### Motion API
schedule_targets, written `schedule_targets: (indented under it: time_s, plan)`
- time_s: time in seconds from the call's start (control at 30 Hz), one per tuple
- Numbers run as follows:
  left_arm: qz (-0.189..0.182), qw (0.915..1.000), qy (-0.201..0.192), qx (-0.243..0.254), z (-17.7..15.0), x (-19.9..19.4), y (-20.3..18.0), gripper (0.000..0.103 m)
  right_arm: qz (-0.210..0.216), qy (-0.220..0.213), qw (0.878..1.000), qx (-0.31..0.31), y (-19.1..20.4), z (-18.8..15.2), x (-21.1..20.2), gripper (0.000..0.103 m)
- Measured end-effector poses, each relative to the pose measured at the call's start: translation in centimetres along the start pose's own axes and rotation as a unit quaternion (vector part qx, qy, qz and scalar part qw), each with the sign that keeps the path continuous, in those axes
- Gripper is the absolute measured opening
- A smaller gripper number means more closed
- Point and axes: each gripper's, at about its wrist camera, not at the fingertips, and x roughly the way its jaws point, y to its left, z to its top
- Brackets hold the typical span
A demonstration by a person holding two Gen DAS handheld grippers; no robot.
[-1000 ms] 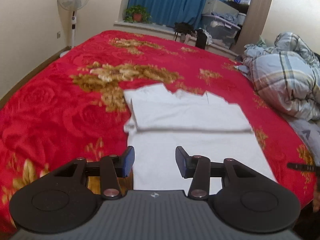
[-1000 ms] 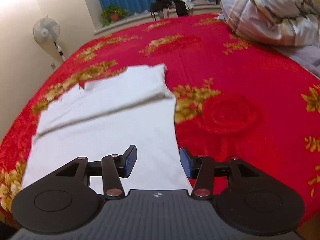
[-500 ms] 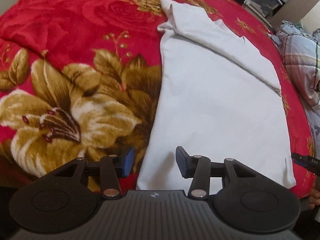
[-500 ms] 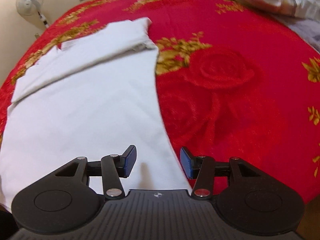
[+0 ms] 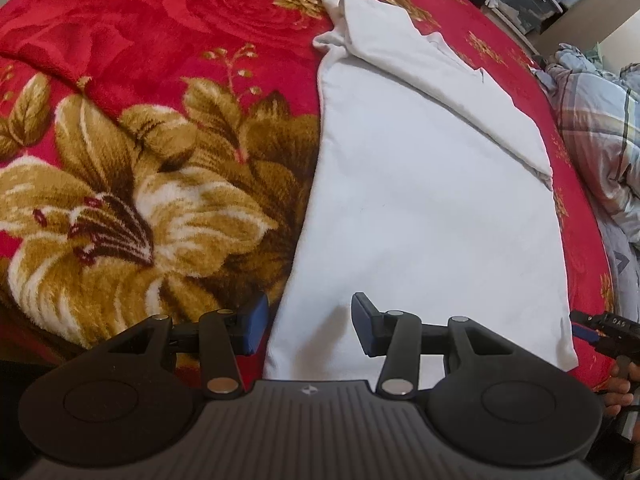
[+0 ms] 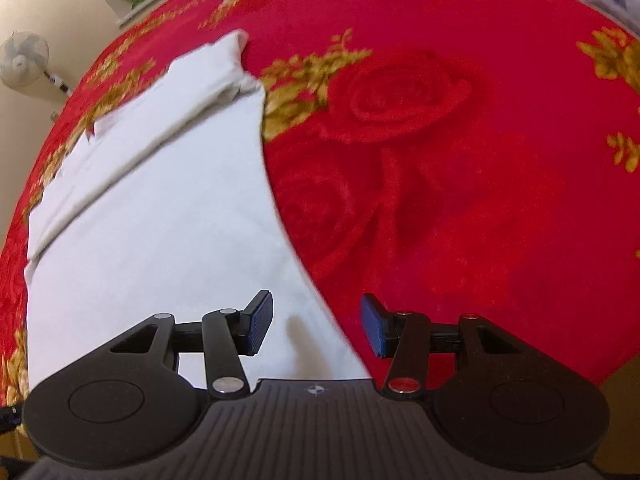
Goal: Fold small clothes
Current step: 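Move both grippers to the hem of the folded shirt, then grasp the hem with both grippers and fold it up toward the collar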
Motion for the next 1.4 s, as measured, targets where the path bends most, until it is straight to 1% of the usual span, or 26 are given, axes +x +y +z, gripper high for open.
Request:
schedule_targets:
  time_s: [0.1,0.2,0.3,0.43,0.47,0.53,0.6,0.67,0.8,0.83,0.87,0.9,0.93,1.0,1.03,1.1,1.17,1.23,1.27,1.4]
  plan:
    - [0.007,0.9999,0.013,0.007,-0.2,0.4,0.0,0.05,-0.024,0.007,1.0,-0.003,-0.2,-0.3,0.2,0.051]
    - [0.009,0.9997,0.019,0.014,-0.5,0.5,0.1,0.05,-0.022,0.018,1.0,-0.001,-0.5,-0.6,0.2,0.051]
    - [0.015,0.9994,0.023,0.024,-0.7,0.6,0.0,0.047,-0.027,0.031,0.999,-0.02,-0.3,-1.2,0.5,0.051]
    - [0.028,0.9986,0.025,0.039,-0.8,0.6,-0.1,0.027,-0.032,0.031,0.998,-0.037,0.1,-1.5,0.6,0.051]
    - [0.026,0.9986,0.026,0.037,-0.8,0.5,0.0,0.026,-0.035,0.031,0.998,-0.043,0.3,-1.6,0.6,0.05]
    - [0.025,0.9987,0.025,0.036,-0.7,0.4,0.1,0.025,-0.039,0.031,0.997,-0.06,0.8,-1.9,0.6,0.041]
    - [0.017,0.9991,0.028,0.028,-0.7,0.1,0.3,0.025,-0.035,0.032,0.997,-0.067,1.1,-2.1,0.4,0.035]
    - [0.011,0.999,0.036,0.024,-0.9,0.0,0.4,0.025,-0.028,0.032,0.997,-0.067,1.3,-2.2,0.1,0.034]
    - [0.019,0.9984,0.04,0.034,-1.0,0.3,0.0,0.025,-0.027,0.039,0.996,-0.076,1.4,-2.4,0.2,0.034]
    - [0.02,0.9984,0.037,0.037,-1.0,0.2,-0.1,0.018,-0.028,0.04,0.996,-0.078,1.4,-2.5,0.2,0.033]
    - [0.02,0.9985,0.034,0.038,-1.0,0.1,-0.2,0.005,-0.028,0.039,0.996,-0.081,1.5,-2.5,0.2,0.03]
    - [0.014,0.9987,0.029,0.04,-1.0,-0.1,-0.3,0.005,-0.027,0.038,0.996,-0.082,1.6,-2.4,0.1,0.017]
    - [0.008,0.9988,0.023,0.042,-1.0,-0.4,-0.4,0.005,-0.024,0.034,0.996,-0.078,1.5,-2.3,-0.1,0.008]
    - [-0.003,0.9986,0.011,0.052,-1.0,-1.0,-0.7,0.005,-0.016,0.012,0.998,-0.061,1.2,-1.9,-1.0,0.005]
    - [-0.007,0.9986,0.009,0.052,-1.0,-1.2,-0.8,0.005,-0.008,-0.006,0.999,-0.053,1.1,-1.7,-1.7,0.005]
    - [-0.011,0.9989,0.014,0.044,-1.0,-1.1,-0.7,0.006,0.005,-0.022,0.999,-0.043,0.9,-1.4,-2.2,0.005]
    - [-0.004,0.9991,0.025,0.035,-0.9,-0.7,-0.4,0.007,0.002,-0.011,0.999,-0.037,0.7,-1.3,-1.7,0.005]
    - [0.006,0.9988,0.037,0.032,-0.9,-0.1,-0.2,0.007,-0.011,0.02,0.999,-0.039,0.6,-1.5,-0.5,0.009]
    - [0.007,0.9987,0.04,0.031,-0.9,0.0,-0.2,0.007,-0.015,0.029,0.999,-0.042,0.7,-1.6,-0.1,0.009]
    - [0.006,0.9985,0.039,0.037,-0.9,0.2,-0.4,0.007,-0.02,0.038,0.997,-0.059,1.2,-1.9,0.3,0.013]
